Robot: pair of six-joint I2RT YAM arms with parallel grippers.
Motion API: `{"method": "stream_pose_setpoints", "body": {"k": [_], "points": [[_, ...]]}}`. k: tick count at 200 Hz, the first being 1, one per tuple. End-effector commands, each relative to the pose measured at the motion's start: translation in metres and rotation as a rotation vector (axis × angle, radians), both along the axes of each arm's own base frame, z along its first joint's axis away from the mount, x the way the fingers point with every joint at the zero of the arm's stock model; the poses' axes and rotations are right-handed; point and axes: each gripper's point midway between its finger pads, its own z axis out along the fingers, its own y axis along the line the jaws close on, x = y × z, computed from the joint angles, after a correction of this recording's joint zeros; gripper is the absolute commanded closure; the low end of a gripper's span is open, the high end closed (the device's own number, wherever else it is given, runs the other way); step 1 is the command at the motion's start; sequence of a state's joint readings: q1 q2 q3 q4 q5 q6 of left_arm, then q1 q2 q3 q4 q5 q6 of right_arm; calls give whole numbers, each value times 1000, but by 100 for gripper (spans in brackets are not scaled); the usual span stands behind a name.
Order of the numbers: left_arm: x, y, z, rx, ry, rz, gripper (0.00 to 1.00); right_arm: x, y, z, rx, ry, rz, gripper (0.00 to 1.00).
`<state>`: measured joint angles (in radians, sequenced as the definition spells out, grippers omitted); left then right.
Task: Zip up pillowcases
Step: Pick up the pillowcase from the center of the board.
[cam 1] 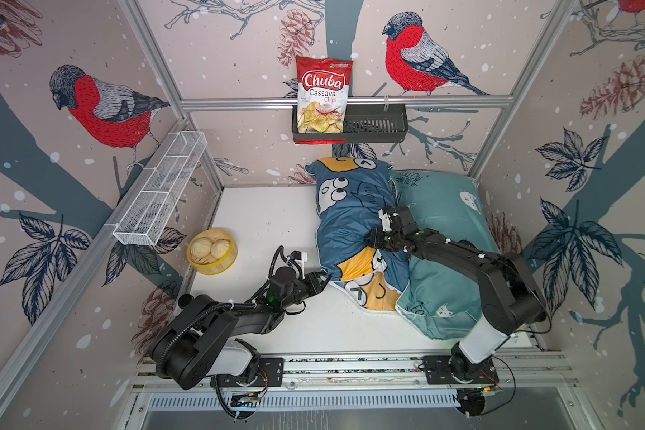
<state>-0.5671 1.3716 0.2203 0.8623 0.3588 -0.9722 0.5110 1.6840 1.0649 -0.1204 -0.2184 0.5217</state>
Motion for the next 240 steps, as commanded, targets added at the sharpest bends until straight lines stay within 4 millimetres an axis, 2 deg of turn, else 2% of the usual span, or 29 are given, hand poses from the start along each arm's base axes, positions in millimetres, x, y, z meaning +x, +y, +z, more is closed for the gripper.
{"method": "stream_pose_setpoints", "body": {"k": [1, 14, 28, 46, 68, 107, 120, 124, 141, 155, 170, 174, 208, 240], "points": [[7, -4, 16, -46, -45, 7, 76, 18, -9, 9, -15, -82, -57, 51], [7, -5, 19, -48, -49, 6, 83, 17, -9, 10, -8, -78, -46, 48], [8, -5, 21, -43, -51, 7, 87, 15, -12, 13, -9, -79, -40, 36], [9, -2, 23, 0, -57, 24, 92, 3, -16, 20, -4, -78, -25, 28], [10, 2, 31, 25, -74, 49, 100, -25, -20, 32, 33, -70, 13, 25], [9, 8, 42, 44, -95, 68, 100, -81, -19, 51, 91, -50, 131, 25], [8, 8, 45, 42, -100, 63, 100, -99, -8, 58, 127, -50, 188, 26], [7, 8, 45, 42, -101, 62, 100, -106, -4, 68, 150, -70, 208, 27], [7, 7, 47, 37, -105, 60, 100, -129, 21, 81, 214, -86, 292, 32], [7, 7, 49, 35, -108, 60, 100, -147, 45, 87, 243, -83, 368, 37], [6, 9, 50, 41, -117, 66, 100, -161, 67, 90, 279, -72, 431, 46], [7, 9, 52, 41, -123, 68, 100, -161, 73, 83, 278, -51, 439, 48], [2, 13, 56, 52, -160, 63, 100, -179, 120, 67, 285, -12, 537, 61], [-6, 16, 58, 30, -201, 47, 100, -172, 135, 51, 293, 11, 520, 71]]}}
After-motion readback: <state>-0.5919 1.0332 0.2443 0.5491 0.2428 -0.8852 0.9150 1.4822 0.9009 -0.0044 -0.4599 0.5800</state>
